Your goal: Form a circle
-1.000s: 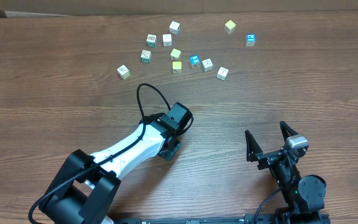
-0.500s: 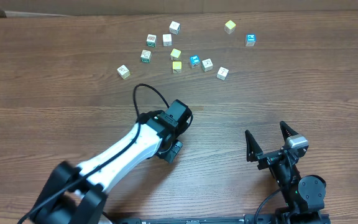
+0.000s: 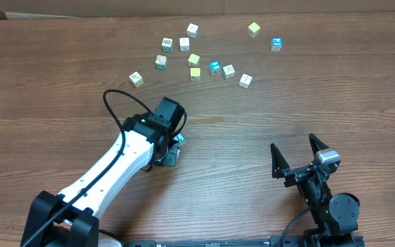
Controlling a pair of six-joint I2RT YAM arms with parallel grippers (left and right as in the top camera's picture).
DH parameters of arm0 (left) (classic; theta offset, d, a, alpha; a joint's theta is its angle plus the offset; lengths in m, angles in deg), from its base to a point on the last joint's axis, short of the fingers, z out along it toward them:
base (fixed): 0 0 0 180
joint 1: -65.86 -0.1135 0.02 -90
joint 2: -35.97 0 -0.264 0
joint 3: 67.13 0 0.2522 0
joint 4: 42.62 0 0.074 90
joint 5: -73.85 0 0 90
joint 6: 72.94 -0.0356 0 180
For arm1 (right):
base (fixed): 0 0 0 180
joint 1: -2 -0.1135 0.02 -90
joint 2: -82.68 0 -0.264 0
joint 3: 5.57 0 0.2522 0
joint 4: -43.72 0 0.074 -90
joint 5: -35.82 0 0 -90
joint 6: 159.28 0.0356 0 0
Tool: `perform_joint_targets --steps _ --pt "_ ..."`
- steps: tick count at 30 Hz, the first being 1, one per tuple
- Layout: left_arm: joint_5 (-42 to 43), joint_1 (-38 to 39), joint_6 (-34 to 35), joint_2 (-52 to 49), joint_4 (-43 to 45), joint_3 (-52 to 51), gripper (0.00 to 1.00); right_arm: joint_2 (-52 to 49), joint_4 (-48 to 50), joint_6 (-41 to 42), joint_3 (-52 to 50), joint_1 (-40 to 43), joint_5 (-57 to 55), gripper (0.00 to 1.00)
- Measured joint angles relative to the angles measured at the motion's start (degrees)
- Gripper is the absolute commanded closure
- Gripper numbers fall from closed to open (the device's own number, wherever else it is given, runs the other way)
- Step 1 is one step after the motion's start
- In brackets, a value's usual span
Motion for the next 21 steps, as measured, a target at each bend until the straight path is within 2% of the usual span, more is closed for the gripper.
perform_joint_targets --steps 6,14,21 --pt "1.49 -0.04 0.94 0.00 1.38 -1.84 0.96 0.00 0.02 0.04 0.00 0.00 0.00 0.00" --pt "2.29 -0.04 1.90 0.00 8.28 -6.86 0.96 0.00 0.02 0.02 0.00 0.00 -0.02 0.00" --pt "1.05 -0.04 2.54 0.00 11.52 -7.32 0.96 0.00 0.00 0.02 0.00 0.00 0.00 0.00"
